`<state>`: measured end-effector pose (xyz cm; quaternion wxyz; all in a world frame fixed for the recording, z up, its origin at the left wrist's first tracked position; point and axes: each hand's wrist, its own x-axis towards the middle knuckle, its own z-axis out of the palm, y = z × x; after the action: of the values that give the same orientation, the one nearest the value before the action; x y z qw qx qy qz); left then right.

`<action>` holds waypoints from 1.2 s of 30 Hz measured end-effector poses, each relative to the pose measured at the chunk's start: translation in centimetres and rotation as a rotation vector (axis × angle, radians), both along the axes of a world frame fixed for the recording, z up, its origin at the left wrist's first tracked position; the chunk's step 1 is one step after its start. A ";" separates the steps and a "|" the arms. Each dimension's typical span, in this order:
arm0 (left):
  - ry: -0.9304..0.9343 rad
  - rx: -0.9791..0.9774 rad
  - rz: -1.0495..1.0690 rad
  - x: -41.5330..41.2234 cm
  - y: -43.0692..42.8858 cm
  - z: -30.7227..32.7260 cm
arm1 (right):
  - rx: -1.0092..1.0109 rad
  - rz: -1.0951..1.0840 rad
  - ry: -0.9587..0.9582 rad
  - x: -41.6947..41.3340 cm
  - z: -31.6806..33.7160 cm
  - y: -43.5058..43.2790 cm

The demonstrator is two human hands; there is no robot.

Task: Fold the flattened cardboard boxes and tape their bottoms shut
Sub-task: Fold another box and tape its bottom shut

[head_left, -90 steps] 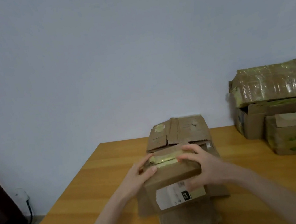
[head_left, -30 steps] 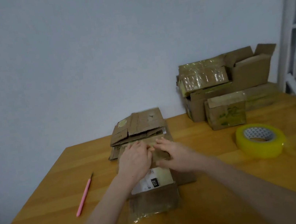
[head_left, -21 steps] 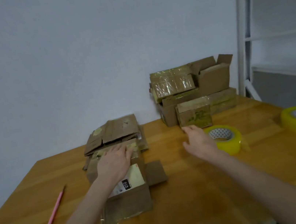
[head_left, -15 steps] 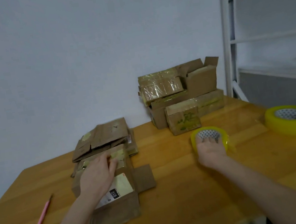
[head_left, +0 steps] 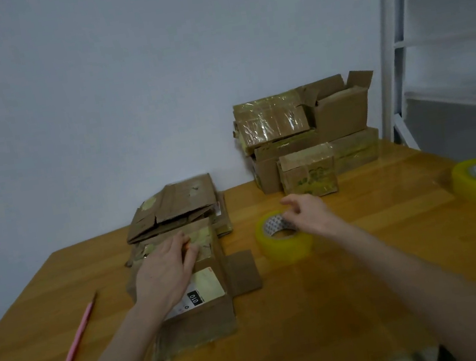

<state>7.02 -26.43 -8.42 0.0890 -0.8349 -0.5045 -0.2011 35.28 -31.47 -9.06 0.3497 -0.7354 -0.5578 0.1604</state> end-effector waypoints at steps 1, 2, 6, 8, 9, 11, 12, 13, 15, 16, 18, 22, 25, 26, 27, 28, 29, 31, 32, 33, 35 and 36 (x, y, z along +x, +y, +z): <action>-0.002 0.010 -0.011 0.0 -0.1 0.0 | -0.009 0.005 -0.048 0.4 0.1 -0.4; -0.003 0.021 -0.020 0.0 -0.2 -0.1 | -0.031 0.028 -0.101 0.6 0.1 -0.9; 0.025 0.006 -0.009 0.1 -0.5 0.2 | -0.277 0.245 -0.485 0.4 -1.2 -2.4; 0.048 -0.030 -0.005 0.1 -0.5 0.2 | -0.321 0.204 -0.595 0.0 -2.4 -2.3; 0.057 -0.044 -0.007 0.1 -0.4 0.2 | -0.294 0.153 -0.616 -0.2 -2.7 -2.0; 0.072 -0.093 -0.044 -0.4 0.0 0.5 | -0.252 0.093 -0.651 -0.5 -2.7 -1.4; 0.087 -0.137 -0.072 -0.9 0.3 0.7 | -0.243 0.094 -0.657 -0.5 -2.6 -0.9; 0.106 -0.179 -0.092 -1.4 0.6 1.0 | -0.221 0.108 -0.626 -0.6 -2.3 -0.6; 0.126 -0.191 -0.121 -2.4 1.2 1.3 | -0.116 0.122 -0.401 -0.9 -0.8 0.0; 0.137 -0.186 -0.124 -2.7 1.3 1.3 | -0.042 0.137 -0.240 -1.2 0.5 0.2; 0.165 -0.178 -0.118 -2.9 1.3 0.8 | 0.121 0.183 0.045 -2.2 3.8 0.3; 0.094 -0.280 -0.089 -2.4 1.3 0.9 | 0.273 0.318 0.177 -5.8 10.6 1.0; -0.094 -0.361 -0.092 -3.3 1.4 1.7 | 0.248 0.424 0.059 -9.3 12.5 2.8; -0.243 -0.406 -0.107 -3.7 1.5 1.9 | 0.226 0.446 0.004 -10.3 12.5 3.5; -0.464 -0.481 -0.114 -4.1 1.3 2.3 | 0.198 0.457 -0.047 -11.1 12.2 4.1; -0.728 -0.573 -0.115 -4.4 1.2 2.9 | 0.178 0.458 -0.076 -11.6 11.9 4.7; -0.979 -0.661 -0.116 -4.6 1.3 3.6 | 0.165 0.459 -0.086 -11.9 11.8 5.2; -1.234 -0.768 -0.106 -4.9 1.8 5.0 | 0.148 0.467 -0.089 -12.4 11.9 5.9; -1.251 -0.776 -0.100 -4.9 2.1 5.5 | 0.140 0.473 -0.103 -12.5 12.0 6.2; -1.237 -0.766 -0.090 -4.8 2.2 5.8 | 0.134 0.478 -0.119 -12.8 12.2 6.3; -1.193 -0.719 -0.080 -4.3 2.4 6.2 | 0.127 0.483 -0.146 -13.2 12.4 6.7; -1.197 -0.690 -0.080 -4.2 2.7 6.1 | 0.120 0.486 -0.152 -13.3 12.6 6.9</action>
<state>2.84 -23.74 -2.30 -0.4830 -0.5789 -0.4708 -0.4582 22.02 -24.59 3.50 0.3012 -0.5677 -0.7512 0.1507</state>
